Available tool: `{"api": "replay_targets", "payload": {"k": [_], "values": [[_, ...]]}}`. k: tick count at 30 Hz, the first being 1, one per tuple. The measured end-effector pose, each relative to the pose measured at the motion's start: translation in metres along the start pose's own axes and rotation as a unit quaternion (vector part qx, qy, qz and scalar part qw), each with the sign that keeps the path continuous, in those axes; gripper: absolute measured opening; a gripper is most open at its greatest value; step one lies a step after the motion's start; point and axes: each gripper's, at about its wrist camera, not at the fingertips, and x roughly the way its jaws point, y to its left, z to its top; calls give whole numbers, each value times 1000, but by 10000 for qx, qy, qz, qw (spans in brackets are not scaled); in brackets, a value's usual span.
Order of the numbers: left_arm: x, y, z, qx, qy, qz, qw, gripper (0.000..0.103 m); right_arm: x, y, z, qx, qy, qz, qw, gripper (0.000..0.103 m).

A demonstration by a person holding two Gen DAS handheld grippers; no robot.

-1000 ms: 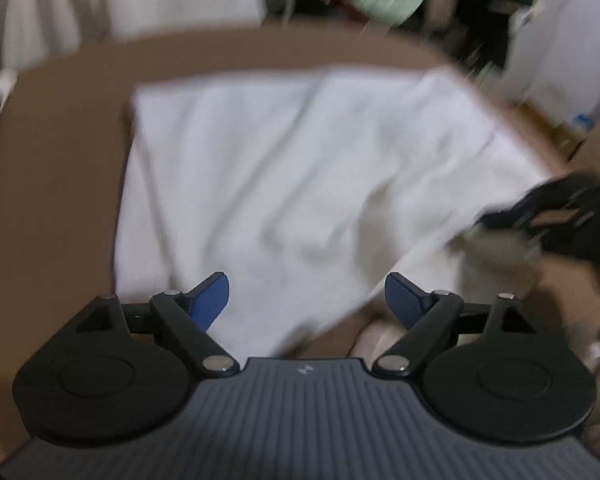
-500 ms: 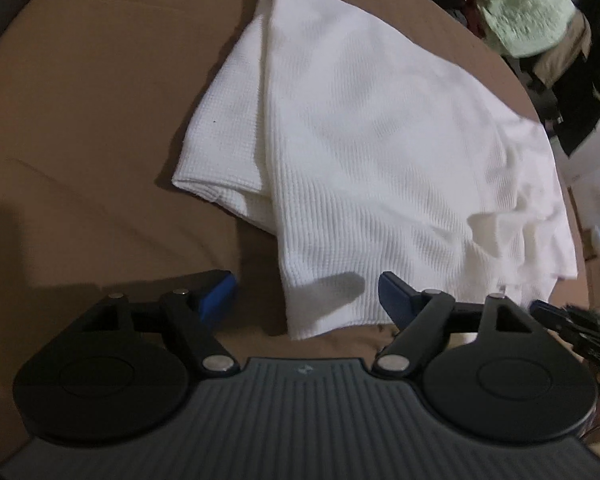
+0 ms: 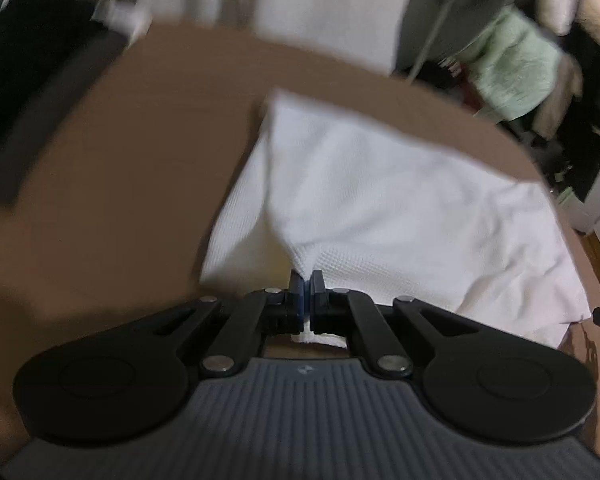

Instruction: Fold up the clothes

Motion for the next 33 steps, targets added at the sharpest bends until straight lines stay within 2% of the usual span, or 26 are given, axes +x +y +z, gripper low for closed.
{"api": "replay_targets", "payload": {"k": [2,4,5,6,7,8,10,13,16,18,20,23,24,25,26,28,29,30,31,32,33], "values": [[19,6,-11,-89,580,221,9980,2,11,-6,-2,213,49,54,9997,51],[21,8,-8,-213,595,201,9978,2,20,-10,-6,344,-34,61,9994,50],[22,9,-6,-271,595,190,9977,2,24,-10,-7,276,-120,56,9995,43],[18,8,-4,-271,461,176,9984,2,26,-11,-7,189,-164,32,9997,6],[12,8,-4,-258,323,159,9990,2,22,-11,-6,205,-256,36,9995,7],[6,8,-5,-261,206,113,9994,2,10,-14,-5,255,-534,157,9981,7],[1,10,-8,-255,211,-42,9994,2,-13,-15,3,242,-1021,227,9942,7],[12,12,-9,-201,596,-143,9979,2,-21,-20,19,-101,-997,-200,9948,6],[29,7,-13,-24,918,69,9957,2,0,-27,21,-278,-417,-494,9975,6],[30,8,-14,20,1010,98,9948,2,13,-25,14,-424,-249,-680,9965,6],[27,8,-16,67,1061,104,9943,2,14,-24,6,-433,-278,-793,9955,6],[24,12,-18,-20,1089,80,9940,2,13,-33,4,-170,-198,-685,9973,6],[23,13,-18,-52,1107,103,9938,2,21,-37,5,-247,59,-762,9968,6],[23,14,-17,-85,1124,126,9935,2,28,-40,6,-323,297,-838,9955,11],[23,15,-17,-117,1142,149,9933,3,27,-40,9,-374,257,-902,9949,15],[17,16,-14,-102,1162,122,9931,4,22,-36,19,-485,135,-1003,9937,38],[11,15,-13,-59,1166,76,9931,6,17,-33,26,-580,36,-1051,9928,43],[5,14,-11,-10,1174,20,9931,16,14,-31,36,-675,-92,-1028,9924,52],[-1,9,-7,129,1255,-199,9918,23,11,-29,46,-765,-213,-997,9918,56],[-8,2,-3,273,1207,-306,9918,33,13,-28,58,-788,-221,-854,9930,56],[-17,-6,4,443,1022,-282,9934,39,15,-26,69,-811,-224,-712,9939,58]]}}
